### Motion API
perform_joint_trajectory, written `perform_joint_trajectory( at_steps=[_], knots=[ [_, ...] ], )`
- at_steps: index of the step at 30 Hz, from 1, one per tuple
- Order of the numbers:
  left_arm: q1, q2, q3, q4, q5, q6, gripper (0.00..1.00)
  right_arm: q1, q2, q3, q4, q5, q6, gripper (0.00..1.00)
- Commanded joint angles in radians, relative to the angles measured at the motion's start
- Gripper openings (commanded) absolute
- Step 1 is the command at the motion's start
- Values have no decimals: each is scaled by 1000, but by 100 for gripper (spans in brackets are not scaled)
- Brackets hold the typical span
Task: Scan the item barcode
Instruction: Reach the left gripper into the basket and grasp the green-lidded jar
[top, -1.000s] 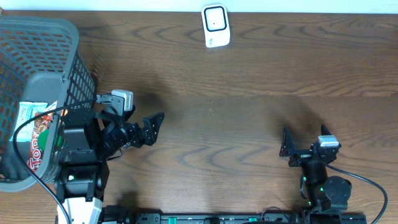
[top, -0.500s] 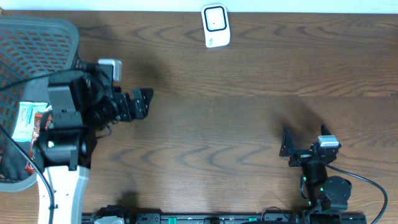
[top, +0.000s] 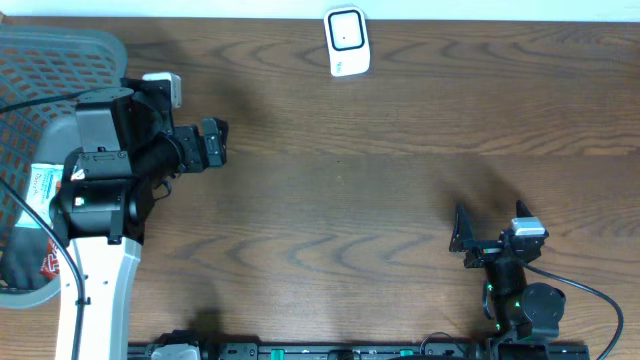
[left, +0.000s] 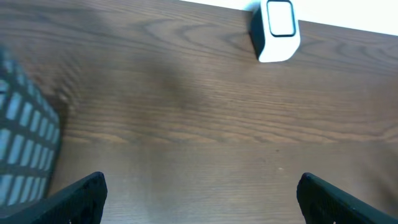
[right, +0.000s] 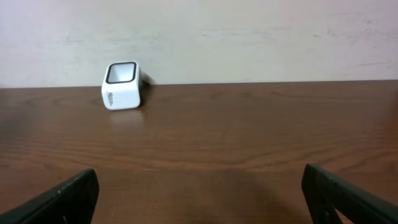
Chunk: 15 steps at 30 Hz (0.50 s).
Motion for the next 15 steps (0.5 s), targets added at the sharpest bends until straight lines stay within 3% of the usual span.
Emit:
perform_joint_trajectory(
  at_steps=[1,15],
  knots=[
    [1,1,29,-3,-39,-17,98,11,-3,-1,-3,5,10,99],
    [65,1,119,-53,-39,-54,98,11,-3,-1,-3,5,10,99]
  ],
)
